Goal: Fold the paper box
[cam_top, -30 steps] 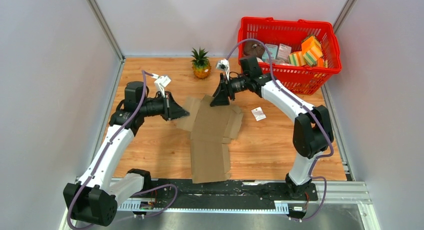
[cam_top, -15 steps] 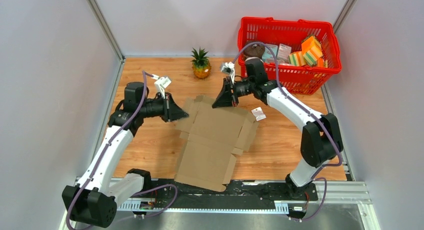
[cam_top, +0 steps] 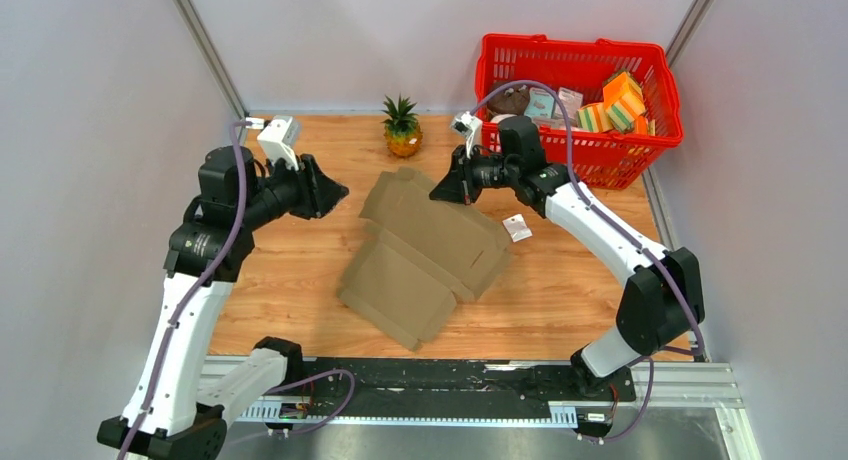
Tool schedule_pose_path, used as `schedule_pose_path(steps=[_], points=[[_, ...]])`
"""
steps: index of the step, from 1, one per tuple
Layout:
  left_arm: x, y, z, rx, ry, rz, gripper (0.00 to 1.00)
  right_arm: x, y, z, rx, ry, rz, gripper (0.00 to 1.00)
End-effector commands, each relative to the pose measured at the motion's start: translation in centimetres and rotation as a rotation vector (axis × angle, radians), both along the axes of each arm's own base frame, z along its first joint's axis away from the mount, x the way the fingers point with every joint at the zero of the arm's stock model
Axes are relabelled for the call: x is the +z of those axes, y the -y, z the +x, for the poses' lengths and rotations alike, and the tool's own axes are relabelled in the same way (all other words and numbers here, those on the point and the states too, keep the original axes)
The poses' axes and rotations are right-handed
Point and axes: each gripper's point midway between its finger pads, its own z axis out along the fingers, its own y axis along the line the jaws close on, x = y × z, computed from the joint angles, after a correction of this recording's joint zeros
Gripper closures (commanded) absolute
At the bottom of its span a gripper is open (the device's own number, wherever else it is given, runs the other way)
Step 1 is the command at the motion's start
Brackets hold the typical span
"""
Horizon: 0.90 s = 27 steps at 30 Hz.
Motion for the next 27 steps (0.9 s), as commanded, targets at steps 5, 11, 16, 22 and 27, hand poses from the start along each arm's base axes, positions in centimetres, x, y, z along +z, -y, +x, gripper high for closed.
schedule_pose_path(steps=[5,11,16,22,27], points=[[1.3,4.7,2.9,-0.010,-0.010,0.100,0.67,2.3,-0.2,-0.3,-0.122,0.021,-0.016,1.00],[1.4,4.2,6.8,0.154,0.071,0.407,0.71,3.6,-0.4,-1.7,-0.109,0.054,0.007,1.00],[0.3,5.7,7.8,0.127,0.036,0.506,0.75,3.9,-0.1,-2.2,-0.118,0.076,0.008,1.00],[0.2,9.4,6.5,0.018,0.088,0.463,0.77,3.8,-0.3,-2.2,-0.121,0.076,0.004,1.00],[-0.9,10.5,5.4,0.000,0.089,0.462,0.80,3.5,-0.2,-2.2,-0.124,0.071,-0.003,1.00]])
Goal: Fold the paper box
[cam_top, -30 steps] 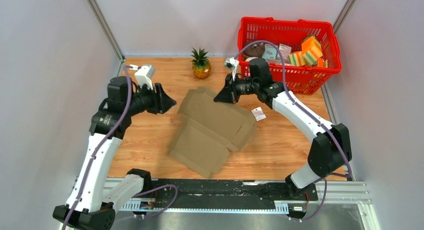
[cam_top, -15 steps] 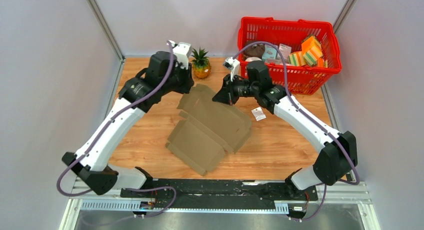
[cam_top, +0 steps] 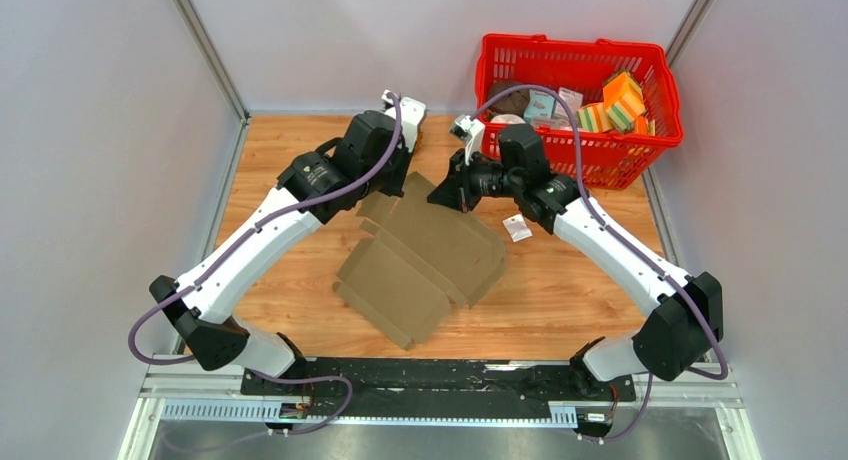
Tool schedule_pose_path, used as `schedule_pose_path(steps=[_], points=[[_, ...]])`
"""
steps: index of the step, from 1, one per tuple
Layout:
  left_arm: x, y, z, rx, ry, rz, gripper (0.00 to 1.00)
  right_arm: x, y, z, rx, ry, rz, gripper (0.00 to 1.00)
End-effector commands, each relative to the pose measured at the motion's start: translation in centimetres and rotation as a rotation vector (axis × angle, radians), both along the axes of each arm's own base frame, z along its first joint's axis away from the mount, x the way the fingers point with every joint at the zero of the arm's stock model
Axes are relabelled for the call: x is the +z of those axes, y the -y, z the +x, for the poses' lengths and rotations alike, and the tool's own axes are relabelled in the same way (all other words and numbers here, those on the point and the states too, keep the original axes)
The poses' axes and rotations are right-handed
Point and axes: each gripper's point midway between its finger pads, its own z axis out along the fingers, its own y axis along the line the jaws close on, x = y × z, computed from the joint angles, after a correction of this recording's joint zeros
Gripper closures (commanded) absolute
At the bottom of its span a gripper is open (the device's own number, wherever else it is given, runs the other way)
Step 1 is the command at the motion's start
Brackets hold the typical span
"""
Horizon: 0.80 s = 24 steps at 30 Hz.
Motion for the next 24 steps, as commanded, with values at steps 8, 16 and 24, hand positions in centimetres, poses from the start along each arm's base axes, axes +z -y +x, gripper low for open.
schedule_pose_path(steps=[8,16,24], points=[[-1.6,3.6,-2.0,-0.107,-0.047,-0.133,0.80,2.3,-0.3,-1.4,0.036,0.030,0.064,1.00],[-0.2,4.9,-2.4,-0.143,-0.020,-0.246,0.75,2.5,-0.6,-2.6,0.094,0.015,0.103,1.00],[-1.6,-0.8,-5.2,-0.031,0.024,-0.443,0.62,3.4,-0.3,-2.5,0.047,-0.008,0.122,1.00]])
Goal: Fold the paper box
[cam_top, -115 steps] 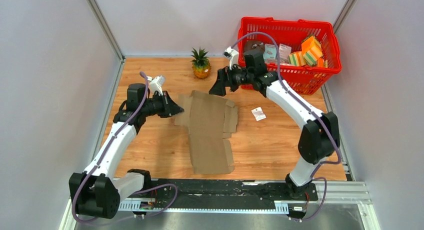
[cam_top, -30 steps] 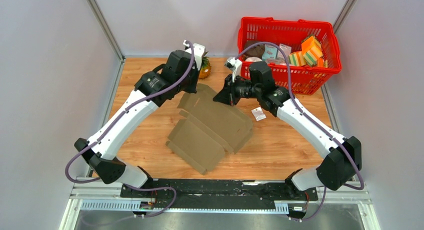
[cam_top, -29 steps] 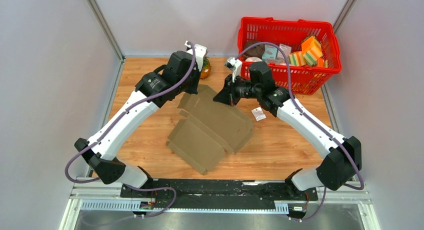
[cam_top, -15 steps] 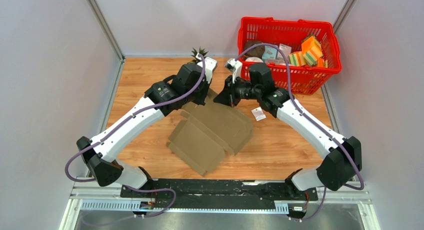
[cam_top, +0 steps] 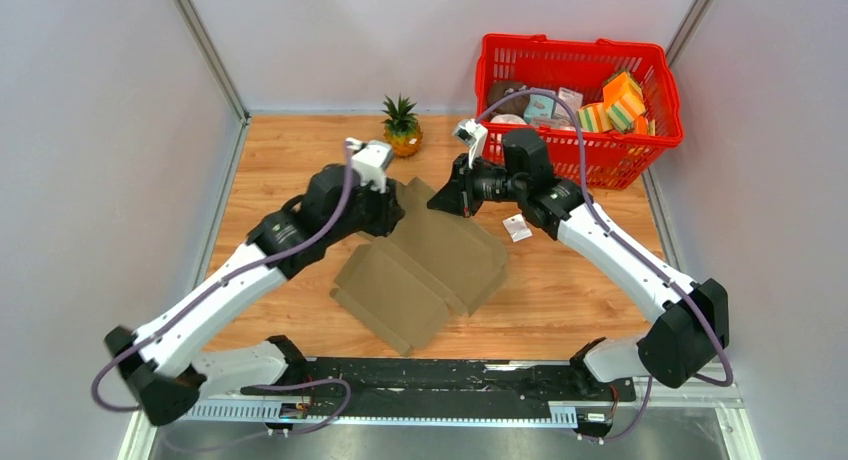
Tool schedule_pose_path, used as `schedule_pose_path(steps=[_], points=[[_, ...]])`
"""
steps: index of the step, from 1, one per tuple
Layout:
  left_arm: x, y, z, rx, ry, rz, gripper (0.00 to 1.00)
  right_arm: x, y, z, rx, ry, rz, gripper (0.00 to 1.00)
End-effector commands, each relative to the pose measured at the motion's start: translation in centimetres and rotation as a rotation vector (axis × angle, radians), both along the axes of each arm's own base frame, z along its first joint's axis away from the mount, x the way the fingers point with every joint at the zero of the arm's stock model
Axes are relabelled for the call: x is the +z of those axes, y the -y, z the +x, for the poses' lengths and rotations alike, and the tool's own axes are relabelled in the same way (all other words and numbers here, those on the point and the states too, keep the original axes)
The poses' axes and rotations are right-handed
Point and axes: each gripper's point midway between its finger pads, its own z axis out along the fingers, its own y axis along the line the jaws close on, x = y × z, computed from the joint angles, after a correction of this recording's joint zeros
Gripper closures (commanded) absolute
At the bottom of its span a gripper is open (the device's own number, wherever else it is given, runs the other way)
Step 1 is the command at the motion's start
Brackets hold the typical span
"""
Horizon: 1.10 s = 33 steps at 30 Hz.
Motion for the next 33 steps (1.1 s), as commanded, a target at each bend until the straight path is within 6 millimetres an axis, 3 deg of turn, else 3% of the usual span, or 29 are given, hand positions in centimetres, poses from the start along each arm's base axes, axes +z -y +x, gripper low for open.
schedule_pose_path(steps=[1,2,4,5,7,11,13,18,23,33], points=[[3.3,-3.5,-1.3,0.103,0.075,-0.231,0.60,3.3,-0.2,-1.0,0.016,0.045,0.079,1.00],[1.6,-4.8,-1.4,0.152,0.064,-0.207,0.59,3.2,-0.1,-1.1,0.017,0.048,0.077,1.00],[1.5,-7.5,-2.2,0.235,0.079,-0.227,0.56,3.3,0.0,-1.2,0.015,0.046,0.077,1.00],[0.2,-8.6,-2.3,0.282,0.067,-0.217,0.55,3.4,0.0,-1.3,0.017,0.049,0.078,1.00],[0.4,-10.2,-2.9,0.334,0.071,-0.277,0.53,3.5,0.1,-1.4,0.017,0.053,0.080,1.00],[-1.6,-11.8,-2.5,0.413,0.020,-0.346,0.55,3.7,0.2,-1.4,0.008,0.062,0.084,1.00],[-2.6,-11.9,-2.1,0.429,0.005,-0.363,0.60,3.9,0.3,-1.0,-0.009,0.065,0.079,1.00],[-3.9,-12.1,-1.0,0.480,0.000,-0.366,0.61,4.3,0.2,-0.9,-0.009,0.058,0.085,1.00],[-3.7,-11.7,0.1,0.508,-0.019,-0.407,0.64,4.5,0.2,-0.9,-0.013,0.056,0.093,1.00],[-4.7,-8.1,0.4,0.384,-0.113,-0.489,0.79,4.9,0.1,-0.7,-0.019,0.062,0.098,1.00]])
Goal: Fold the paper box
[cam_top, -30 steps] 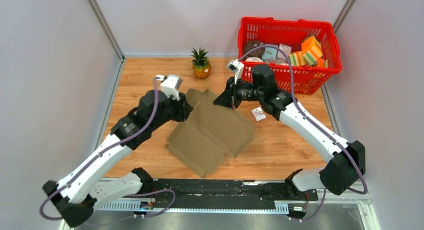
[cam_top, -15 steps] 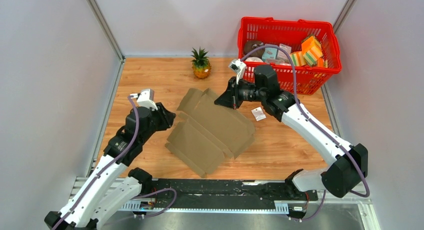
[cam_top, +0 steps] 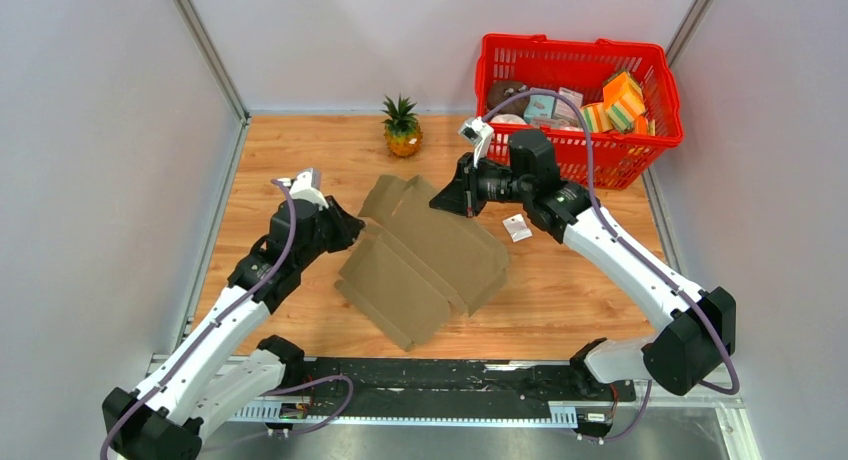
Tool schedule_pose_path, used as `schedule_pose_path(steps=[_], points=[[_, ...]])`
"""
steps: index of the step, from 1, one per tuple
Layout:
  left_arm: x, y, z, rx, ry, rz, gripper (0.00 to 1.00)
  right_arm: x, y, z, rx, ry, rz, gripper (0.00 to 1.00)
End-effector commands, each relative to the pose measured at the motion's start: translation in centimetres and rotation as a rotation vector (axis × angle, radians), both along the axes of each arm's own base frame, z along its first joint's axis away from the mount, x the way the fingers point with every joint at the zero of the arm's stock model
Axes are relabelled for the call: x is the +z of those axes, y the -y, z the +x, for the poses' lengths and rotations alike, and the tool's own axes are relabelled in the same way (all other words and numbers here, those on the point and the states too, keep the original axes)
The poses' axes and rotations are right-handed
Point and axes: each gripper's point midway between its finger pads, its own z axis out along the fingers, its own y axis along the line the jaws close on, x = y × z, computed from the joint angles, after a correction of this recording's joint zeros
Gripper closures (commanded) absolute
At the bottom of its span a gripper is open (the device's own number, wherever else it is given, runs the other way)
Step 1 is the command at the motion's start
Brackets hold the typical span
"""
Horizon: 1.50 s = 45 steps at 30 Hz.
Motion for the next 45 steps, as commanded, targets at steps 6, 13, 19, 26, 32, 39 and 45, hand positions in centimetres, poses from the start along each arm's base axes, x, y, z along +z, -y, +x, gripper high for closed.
schedule_pose_path(steps=[6,13,19,26,32,39,45], points=[[2.1,2.8,-0.9,-0.108,0.053,-0.183,0.82,3.1,-0.3,0.5,-0.014,0.067,0.066,1.00],[0.8,4.1,-1.9,-0.138,0.031,-0.210,0.83,3.7,-0.6,0.8,-0.022,0.066,0.086,1.00],[-0.4,5.3,-1.7,-0.169,0.018,-0.209,0.82,2.8,-1.0,0.6,0.014,0.048,0.080,1.00],[3.3,4.4,-1.4,-0.252,0.157,-0.024,0.59,-0.9,0.6,2.4,-0.046,0.112,-0.108,1.00],[10.0,5.1,-1.4,-0.416,0.281,0.135,0.41,-1.2,0.5,2.6,-0.023,0.124,-0.142,1.00],[12.9,8.0,0.3,-0.557,0.284,0.175,0.43,-0.9,0.1,1.9,0.020,0.111,-0.129,1.00],[12.6,10.1,0.9,-0.618,0.271,0.271,0.45,-0.9,-0.1,1.6,0.030,0.108,-0.128,1.00]])
